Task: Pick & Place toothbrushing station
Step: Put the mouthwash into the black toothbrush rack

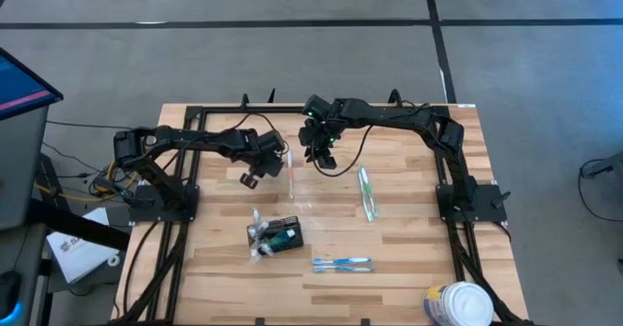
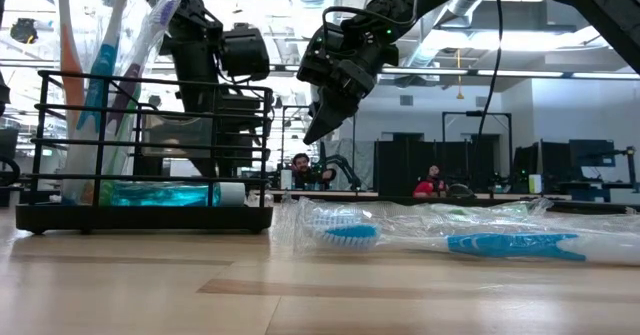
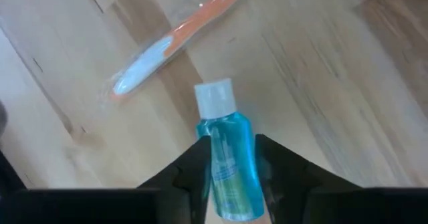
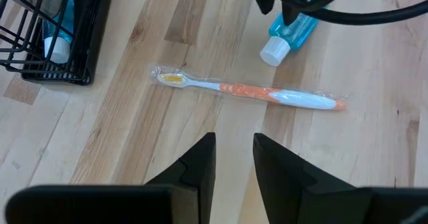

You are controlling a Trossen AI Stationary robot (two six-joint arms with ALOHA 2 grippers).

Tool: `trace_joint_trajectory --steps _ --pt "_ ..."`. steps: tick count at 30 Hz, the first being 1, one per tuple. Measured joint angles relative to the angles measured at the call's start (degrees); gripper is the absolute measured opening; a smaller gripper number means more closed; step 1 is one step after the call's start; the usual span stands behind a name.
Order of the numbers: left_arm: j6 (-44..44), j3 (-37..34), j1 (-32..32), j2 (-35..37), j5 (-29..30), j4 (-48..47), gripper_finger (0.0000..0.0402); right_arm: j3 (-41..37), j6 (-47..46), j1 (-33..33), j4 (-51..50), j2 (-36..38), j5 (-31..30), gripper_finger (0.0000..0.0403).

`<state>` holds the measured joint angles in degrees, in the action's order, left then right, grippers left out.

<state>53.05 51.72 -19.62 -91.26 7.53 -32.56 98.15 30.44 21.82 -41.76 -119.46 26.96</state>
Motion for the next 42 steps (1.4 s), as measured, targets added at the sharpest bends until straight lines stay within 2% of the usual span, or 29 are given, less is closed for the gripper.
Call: trace_joint_trajectory --steps 7,12,18,25,29,42 --pt "-2.91 -0.40 0.02 0.04 -1.54 0.11 0.0162 0.00 0.00 0.00 0.00 0.00 0.00 0.0092" --pt "-2.97 -2.36 0.02 0.04 -1.42 0.59 0.0182 0.00 0.00 0.00 0.00 0.00 0.00 0.0092" --pt "-3.00 -3.02 -0.22 0.04 3.13 1.70 0.0183 0.00 0.00 0.00 0.07 0.00 0.00 0.0092" --pt "-7.23 -3.06 -1.51 0.04 2.42 3.08 0.0186 0.00 -0.04 0.00 0.09 0.00 0.00 0.0092" --pt "-9.62 -3.06 -2.05 0.04 -0.44 3.08 0.0186 0.00 -0.04 0.00 0.09 0.00 0.00 0.0092" --pt "-9.68 -4.94 -2.23 0.04 -0.38 3.74 0.0186 0.00 -0.04 0.00 0.11 0.00 0.00 0.0092"
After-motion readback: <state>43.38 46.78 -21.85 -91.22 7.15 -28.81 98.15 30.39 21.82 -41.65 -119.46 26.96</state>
